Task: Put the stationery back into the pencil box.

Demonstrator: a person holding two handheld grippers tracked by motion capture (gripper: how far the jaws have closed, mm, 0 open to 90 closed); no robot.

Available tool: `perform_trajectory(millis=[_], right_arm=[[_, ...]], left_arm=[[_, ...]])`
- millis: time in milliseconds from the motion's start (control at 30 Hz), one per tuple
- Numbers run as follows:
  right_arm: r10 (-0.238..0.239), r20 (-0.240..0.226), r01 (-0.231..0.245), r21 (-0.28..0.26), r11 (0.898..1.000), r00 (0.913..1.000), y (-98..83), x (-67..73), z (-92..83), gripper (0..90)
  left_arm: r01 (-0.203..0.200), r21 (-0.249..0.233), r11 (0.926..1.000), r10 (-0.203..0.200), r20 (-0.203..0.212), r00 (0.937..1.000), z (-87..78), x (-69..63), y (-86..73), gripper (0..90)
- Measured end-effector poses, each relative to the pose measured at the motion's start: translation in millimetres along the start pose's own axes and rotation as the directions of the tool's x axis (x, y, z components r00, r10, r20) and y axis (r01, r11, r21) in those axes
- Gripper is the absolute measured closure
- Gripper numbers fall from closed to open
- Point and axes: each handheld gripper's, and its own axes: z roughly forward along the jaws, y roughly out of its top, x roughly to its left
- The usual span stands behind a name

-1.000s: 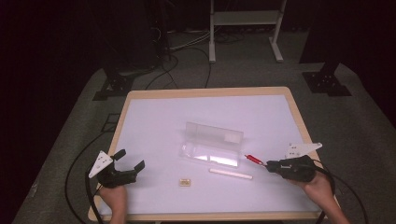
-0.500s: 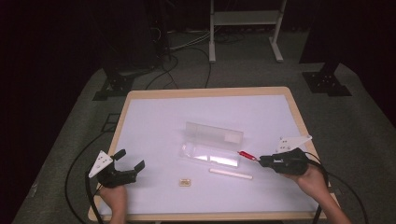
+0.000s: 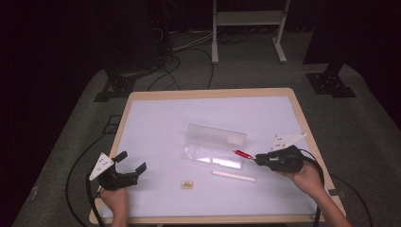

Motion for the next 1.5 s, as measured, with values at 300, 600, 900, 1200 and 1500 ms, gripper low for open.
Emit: perform_trajectory(millis=[300,600,900,1200,1500], right_arm=[[-0.007,-0.009,0.007,0.021,1.000,0.9999,11.1,-2.1,11.5,78.9],[-0.030,-0.019,0.031,0.028,0.999,0.9994,22.8,0.7,23.4,78.9],[-0.038,-0.025,0.038,0.017,0.999,0.9990,30.9,2.1,33.6,78.9],[-0.033,-0.041,0.033,0.015,0.999,0.9986,35.3,0.2,42.6,78.9],[-0.035,-0.054,0.036,0.022,0.999,0.9979,41.5,-0.2,51.2,78.8]], left_arm=[[0.003,-0.005,1.0000,-0.003,0.002,1.0000,-0.2,0.4,0.0,0.0],[0.004,-0.008,1.0000,-0.004,0.003,1.0000,-0.1,0.5,-0.1,0.0],[0.006,-0.008,0.9999,-0.006,0.004,1.0000,-0.3,0.8,-0.2,0.0],[0.004,-0.005,1.0000,-0.004,0.002,1.0000,0.4,0.3,-0.1,0.0],[0.005,-0.005,1.0000,-0.005,0.003,1.0000,0.3,0.5,-0.1,0.0]])
